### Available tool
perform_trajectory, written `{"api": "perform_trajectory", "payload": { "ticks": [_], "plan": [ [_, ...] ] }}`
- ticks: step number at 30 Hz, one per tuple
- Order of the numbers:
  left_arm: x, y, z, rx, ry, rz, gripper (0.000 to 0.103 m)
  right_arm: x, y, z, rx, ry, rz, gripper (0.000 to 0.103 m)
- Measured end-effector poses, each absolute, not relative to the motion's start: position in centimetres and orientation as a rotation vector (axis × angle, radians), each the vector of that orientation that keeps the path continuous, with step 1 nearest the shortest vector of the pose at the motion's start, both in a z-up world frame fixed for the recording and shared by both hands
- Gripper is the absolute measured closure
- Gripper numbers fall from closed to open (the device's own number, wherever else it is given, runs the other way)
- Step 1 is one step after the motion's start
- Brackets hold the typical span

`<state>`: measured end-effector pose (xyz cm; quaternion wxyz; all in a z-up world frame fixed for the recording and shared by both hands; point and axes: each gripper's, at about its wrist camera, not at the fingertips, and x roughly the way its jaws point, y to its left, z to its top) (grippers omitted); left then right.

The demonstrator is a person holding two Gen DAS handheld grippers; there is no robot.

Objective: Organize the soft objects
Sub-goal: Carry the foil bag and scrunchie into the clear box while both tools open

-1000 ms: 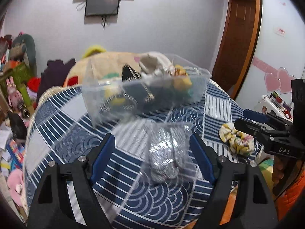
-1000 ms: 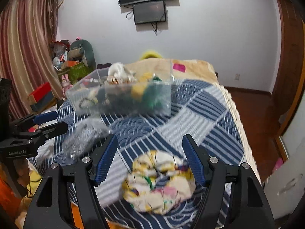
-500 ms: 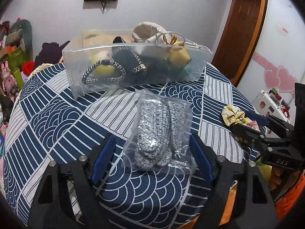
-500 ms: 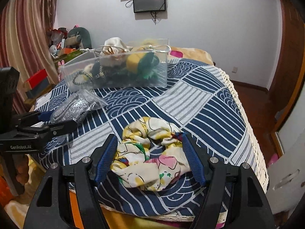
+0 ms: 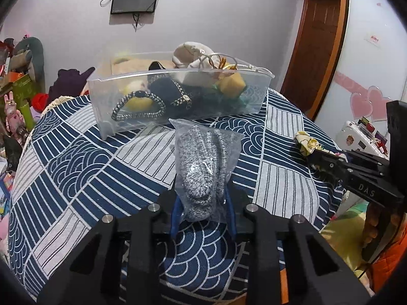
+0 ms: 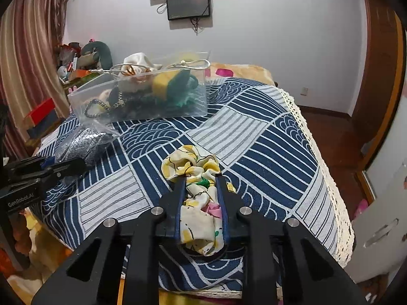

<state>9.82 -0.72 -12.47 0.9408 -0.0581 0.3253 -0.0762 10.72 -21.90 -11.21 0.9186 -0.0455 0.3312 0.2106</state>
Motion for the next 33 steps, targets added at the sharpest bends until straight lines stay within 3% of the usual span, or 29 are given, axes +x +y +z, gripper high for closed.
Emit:
{"api": "perform_trajectory", "payload": {
  "ticks": [24, 33],
  "plan": [
    [11.1, 3.4, -3.3, -0.087, 0.435, -0.042, 0.076, 13.5, -18.4, -2.4, -0.146, 0.436, 0.468, 0.083],
    [14.5, 4.7, -2.9, -0.110, 0.435, -0.009, 0.076, 16.5, -15.7, -0.6, -0.140, 0.395, 0.489, 0.083]
  ]
}}
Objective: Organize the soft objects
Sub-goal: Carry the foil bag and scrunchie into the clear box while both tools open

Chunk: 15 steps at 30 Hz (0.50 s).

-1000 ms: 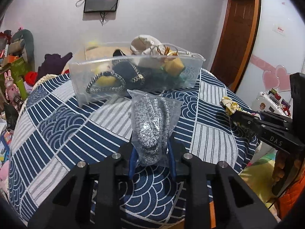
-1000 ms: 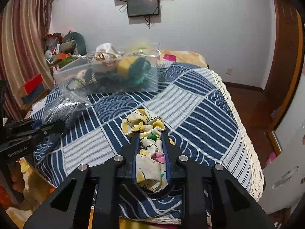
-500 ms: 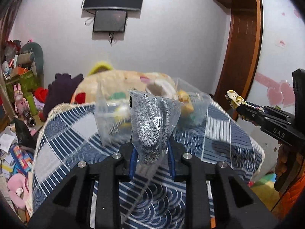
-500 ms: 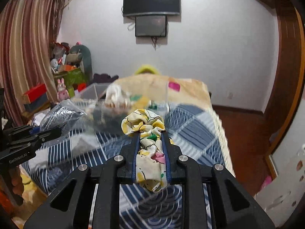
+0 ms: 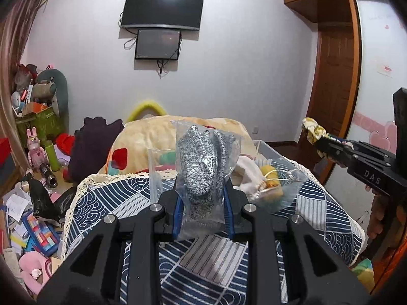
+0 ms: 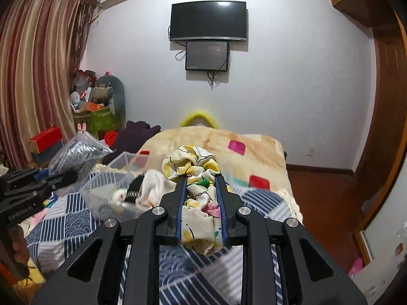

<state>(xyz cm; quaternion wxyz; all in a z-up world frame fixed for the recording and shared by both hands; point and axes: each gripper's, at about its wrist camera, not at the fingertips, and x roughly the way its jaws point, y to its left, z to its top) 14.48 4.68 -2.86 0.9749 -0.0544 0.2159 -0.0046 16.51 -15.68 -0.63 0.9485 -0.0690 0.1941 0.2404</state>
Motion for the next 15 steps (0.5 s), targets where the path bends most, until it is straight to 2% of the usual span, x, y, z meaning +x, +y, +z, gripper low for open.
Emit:
{"api": "perform_trajectory", "payload": {
  "ticks": [15],
  "plan": [
    [20.7, 5.2, -6.8, -0.151, 0.591, -0.022, 0.076, 21.1, -11.6, -3.0, -0.180, 0.485, 0.509, 0.083]
  ]
}}
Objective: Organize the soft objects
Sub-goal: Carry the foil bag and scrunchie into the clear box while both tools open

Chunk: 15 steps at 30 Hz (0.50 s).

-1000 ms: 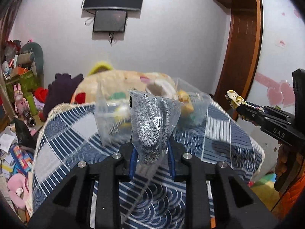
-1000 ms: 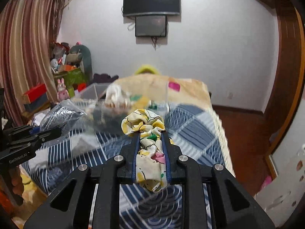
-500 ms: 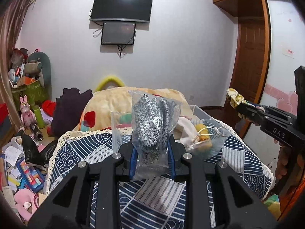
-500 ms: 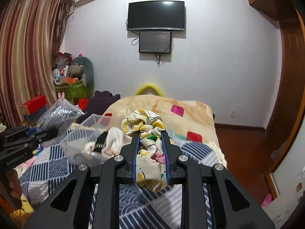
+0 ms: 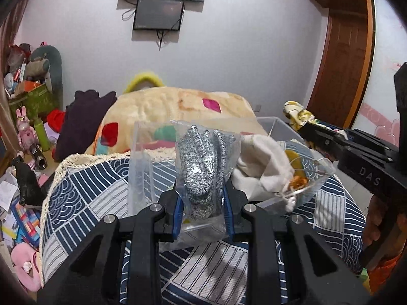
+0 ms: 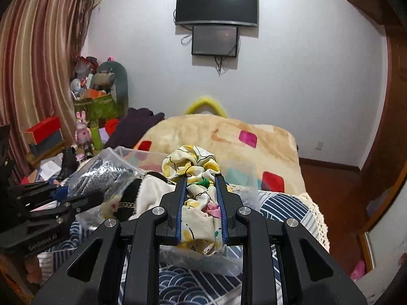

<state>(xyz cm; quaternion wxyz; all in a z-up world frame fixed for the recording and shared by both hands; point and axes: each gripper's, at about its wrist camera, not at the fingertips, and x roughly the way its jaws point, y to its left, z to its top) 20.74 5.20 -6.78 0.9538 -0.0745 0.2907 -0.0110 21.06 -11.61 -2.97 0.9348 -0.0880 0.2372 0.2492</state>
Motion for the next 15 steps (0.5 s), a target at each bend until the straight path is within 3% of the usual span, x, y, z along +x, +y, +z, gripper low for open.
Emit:
{"api": "perform_trajectory", "payload": {
  "ticks": [8, 12, 15],
  "plan": [
    [22.0, 5.5, -7.3, -0.173, 0.628, -0.040, 0.076, 22.9, -10.1, -5.0, -0.191, 0.593, 0.539, 0.082],
    [22.1, 5.4, -7.2, -0.169, 0.644, -0.037, 0.072, 23.0, -9.9, -5.5, -0.201, 0.621, 0.538, 0.079],
    [21.8, 5.6, -7.1, -0.174, 0.647, -0.038, 0.066, 22.9, -10.1, -5.3, -0.193, 0.633, 0.539, 0.071]
  ]
}}
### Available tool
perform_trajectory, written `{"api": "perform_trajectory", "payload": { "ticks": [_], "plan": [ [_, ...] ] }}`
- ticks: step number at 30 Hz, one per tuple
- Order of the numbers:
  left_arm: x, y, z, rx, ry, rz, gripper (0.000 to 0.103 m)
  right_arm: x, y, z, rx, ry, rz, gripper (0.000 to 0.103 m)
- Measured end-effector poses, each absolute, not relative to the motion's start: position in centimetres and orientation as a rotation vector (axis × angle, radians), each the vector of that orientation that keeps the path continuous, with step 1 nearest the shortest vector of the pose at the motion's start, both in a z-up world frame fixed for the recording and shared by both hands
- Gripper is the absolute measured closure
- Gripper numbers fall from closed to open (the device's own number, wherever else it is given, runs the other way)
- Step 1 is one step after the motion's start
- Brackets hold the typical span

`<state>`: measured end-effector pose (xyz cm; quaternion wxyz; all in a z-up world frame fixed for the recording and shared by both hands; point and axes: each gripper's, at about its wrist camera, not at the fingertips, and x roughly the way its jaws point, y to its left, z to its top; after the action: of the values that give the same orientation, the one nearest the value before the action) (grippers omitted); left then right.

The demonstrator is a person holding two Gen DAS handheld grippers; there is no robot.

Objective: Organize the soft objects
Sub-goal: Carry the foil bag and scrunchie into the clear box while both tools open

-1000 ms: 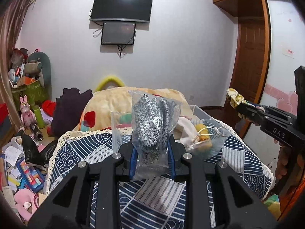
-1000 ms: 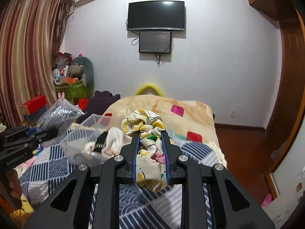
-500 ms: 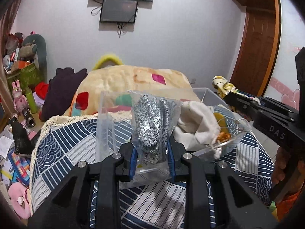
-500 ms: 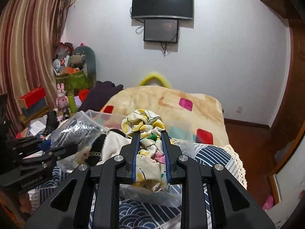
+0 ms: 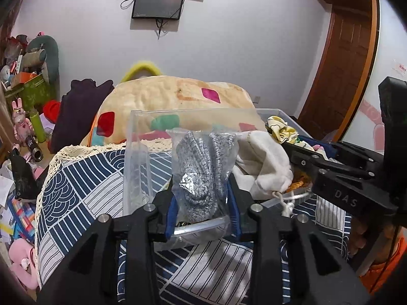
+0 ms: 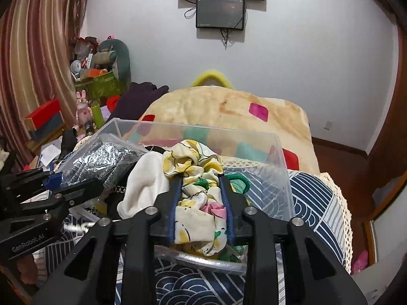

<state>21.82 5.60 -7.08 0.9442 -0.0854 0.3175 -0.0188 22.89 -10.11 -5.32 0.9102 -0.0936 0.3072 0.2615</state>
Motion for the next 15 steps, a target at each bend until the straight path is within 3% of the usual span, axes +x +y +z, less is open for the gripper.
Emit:
{"api": "perform_trajectory", "payload": {
  "ticks": [3, 8, 15],
  "plan": [
    [21.3, 5.8, -6.8, -0.180, 0.640, -0.039, 0.060, 22.6, -10.7, -4.7, -0.178, 0.625, 0.541, 0.058],
    [19.7, 6.4, -5.8, -0.198, 0.612, -0.056, 0.050, 21.7, -11.6, -3.5, -0.158, 0.595, 0.549, 0.057],
    [16.5, 5.9, -3.1, -0.182, 0.539, -0.074, 0.046, 18.9, -12.7, -1.3, -0.166, 0.506, 0.553, 0.057]
  ]
}}
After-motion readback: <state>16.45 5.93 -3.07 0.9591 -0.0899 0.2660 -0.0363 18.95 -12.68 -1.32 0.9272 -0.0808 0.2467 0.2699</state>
